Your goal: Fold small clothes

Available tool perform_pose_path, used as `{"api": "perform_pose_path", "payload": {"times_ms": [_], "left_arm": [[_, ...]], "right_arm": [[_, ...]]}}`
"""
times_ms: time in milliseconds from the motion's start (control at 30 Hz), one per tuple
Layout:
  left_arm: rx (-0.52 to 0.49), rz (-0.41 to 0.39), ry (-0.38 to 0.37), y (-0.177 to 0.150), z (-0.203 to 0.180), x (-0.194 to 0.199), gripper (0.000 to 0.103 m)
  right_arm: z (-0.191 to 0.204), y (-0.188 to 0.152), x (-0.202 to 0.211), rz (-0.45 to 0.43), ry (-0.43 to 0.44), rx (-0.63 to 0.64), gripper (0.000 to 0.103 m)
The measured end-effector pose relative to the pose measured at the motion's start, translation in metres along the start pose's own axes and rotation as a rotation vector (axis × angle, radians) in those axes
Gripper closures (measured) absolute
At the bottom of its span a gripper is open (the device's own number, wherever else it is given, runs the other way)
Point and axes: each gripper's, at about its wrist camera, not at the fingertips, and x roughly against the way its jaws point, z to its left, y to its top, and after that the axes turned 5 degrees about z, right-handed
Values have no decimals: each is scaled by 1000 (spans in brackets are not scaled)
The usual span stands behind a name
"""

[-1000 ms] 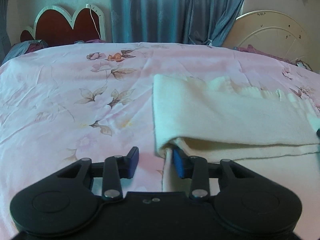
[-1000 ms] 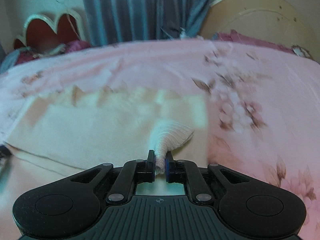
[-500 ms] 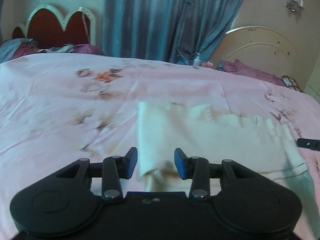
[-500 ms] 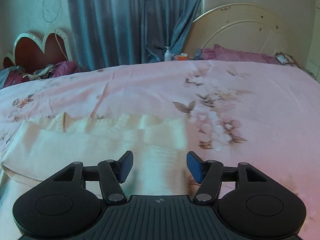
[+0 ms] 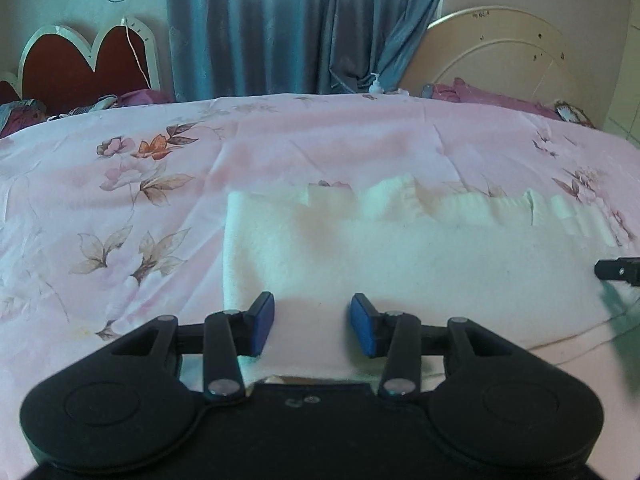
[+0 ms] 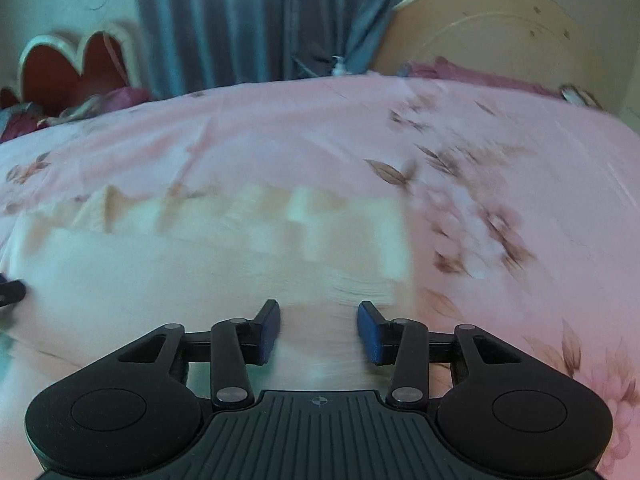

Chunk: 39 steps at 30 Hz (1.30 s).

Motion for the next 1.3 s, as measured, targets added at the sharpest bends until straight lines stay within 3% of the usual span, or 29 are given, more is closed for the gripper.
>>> {"api": "perform_pose_path", "payload": {"times_ms": [233,367,433,600,767,867,1300], "left_arm": [[32,-16,-9,29,-6,-9,61],[58,2,48,33,2,-28,57],[79,8,53,30,10,-33,55],[61,13,65,31,8,-30,55],[73,17,75,32,3,-23,50],[78,11,68,30,1,-17,45],[67,3,14,14,-25,11,43]], "right_arm": [[24,21,5,-62,42,46,60],[30,28,-12,-38,36,53,60],[24,26,-24,-11,-12,59,60],[14,26,-16,-26,-20,48,60],[27,20,5,-58,38,57,60],[34,12,8,-47,44,89,60],[35,-4,22,-34,65,95,60]]}}
